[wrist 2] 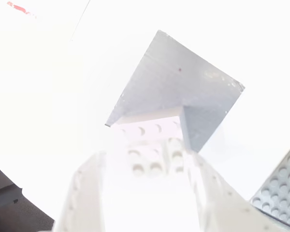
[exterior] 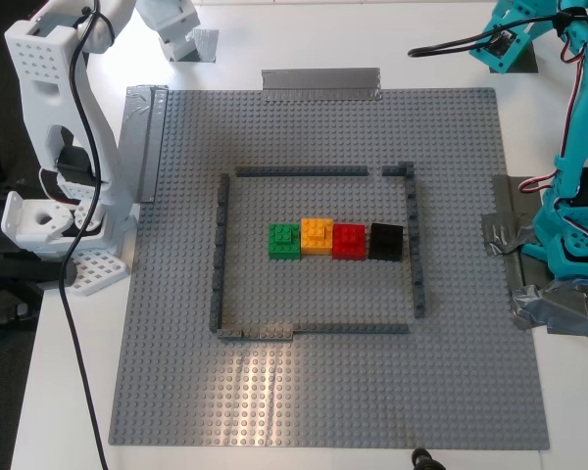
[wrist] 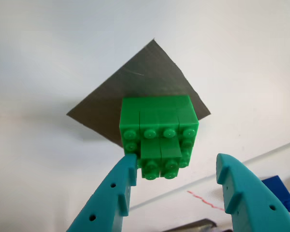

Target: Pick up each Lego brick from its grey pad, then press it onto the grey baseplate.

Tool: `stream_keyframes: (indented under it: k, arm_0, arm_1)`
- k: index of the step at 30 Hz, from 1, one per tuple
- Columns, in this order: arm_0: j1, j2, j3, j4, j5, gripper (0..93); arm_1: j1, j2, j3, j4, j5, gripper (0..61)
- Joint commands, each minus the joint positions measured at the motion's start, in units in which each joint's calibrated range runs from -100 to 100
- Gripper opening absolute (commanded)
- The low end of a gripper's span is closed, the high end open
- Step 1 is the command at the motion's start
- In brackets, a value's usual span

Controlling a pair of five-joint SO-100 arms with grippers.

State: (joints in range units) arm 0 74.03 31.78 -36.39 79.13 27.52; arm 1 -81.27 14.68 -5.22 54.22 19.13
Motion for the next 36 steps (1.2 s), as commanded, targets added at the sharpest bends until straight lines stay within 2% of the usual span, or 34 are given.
stream_keyframes:
  k: [1,27,36]
  arm_0:
    - [0.44,-0.54,-2.48,0.45,-0.24,18.7]
    - [1.60,-0.28,-1.67,0.53,-0.24,18.7]
    - [1.60,-0.28,-1.67,0.61,-0.29,14.7]
  arm_1:
    - [-0.08,-1.89,-4.21,-0.60,0.33,19.1]
    - [-1.03,1.03,-6.38,-1.17,-0.20,18.1]
    - [-1.32,0.86,-5.03,-0.60,-0.16,17.5]
